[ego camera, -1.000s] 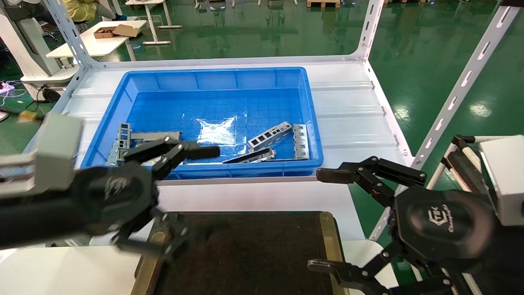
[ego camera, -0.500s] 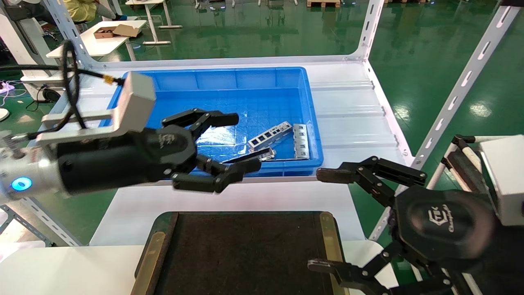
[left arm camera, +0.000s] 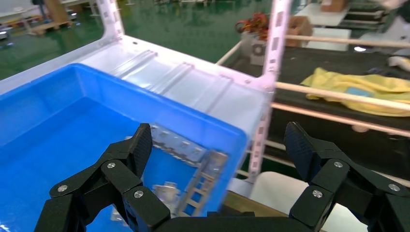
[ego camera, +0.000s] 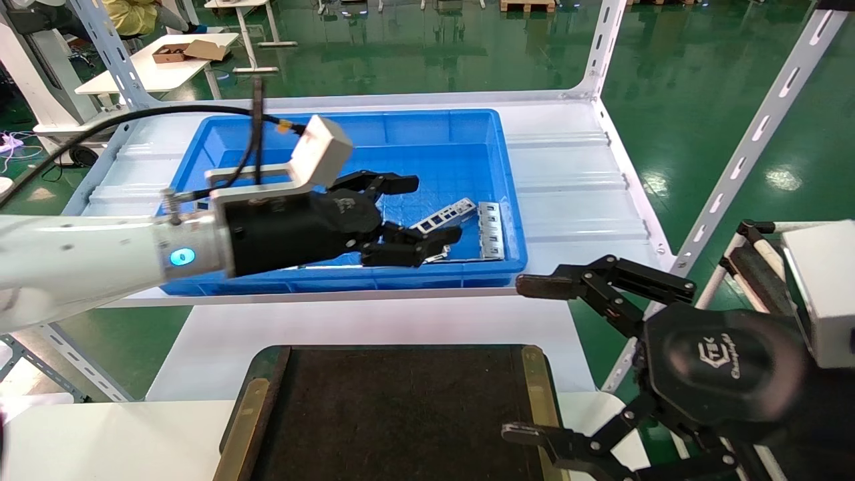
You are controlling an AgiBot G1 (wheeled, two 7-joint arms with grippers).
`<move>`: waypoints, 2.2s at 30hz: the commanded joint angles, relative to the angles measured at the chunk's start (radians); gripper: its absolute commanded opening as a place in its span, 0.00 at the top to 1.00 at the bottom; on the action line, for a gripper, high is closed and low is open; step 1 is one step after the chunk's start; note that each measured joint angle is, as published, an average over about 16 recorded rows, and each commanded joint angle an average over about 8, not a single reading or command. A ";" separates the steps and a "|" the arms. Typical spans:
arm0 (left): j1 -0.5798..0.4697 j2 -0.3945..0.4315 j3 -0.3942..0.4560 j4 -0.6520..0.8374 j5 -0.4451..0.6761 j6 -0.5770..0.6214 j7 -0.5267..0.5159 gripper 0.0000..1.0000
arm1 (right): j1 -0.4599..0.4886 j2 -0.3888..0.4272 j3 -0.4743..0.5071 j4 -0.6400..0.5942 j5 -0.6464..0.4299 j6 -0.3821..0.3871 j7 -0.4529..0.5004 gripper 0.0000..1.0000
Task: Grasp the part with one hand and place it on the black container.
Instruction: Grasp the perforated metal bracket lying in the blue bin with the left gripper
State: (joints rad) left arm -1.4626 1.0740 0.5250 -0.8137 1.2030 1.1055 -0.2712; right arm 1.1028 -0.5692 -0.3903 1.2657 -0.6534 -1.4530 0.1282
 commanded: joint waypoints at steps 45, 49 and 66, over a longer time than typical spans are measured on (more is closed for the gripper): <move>-0.133 0.292 0.157 0.543 0.017 -0.305 0.168 0.99 | 0.000 0.000 0.000 0.000 0.000 0.000 0.000 1.00; -0.126 0.292 0.190 0.528 0.001 -0.333 0.146 1.00 | 0.000 0.000 0.000 0.000 0.000 0.000 0.000 1.00; -0.121 0.288 0.300 0.510 -0.074 -0.401 0.105 1.00 | 0.000 0.000 0.000 0.000 0.000 0.000 0.000 1.00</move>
State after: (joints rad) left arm -1.5836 1.3625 0.8244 -0.3032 1.1289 0.7053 -0.1655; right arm 1.1029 -0.5691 -0.3907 1.2657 -0.6531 -1.4528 0.1280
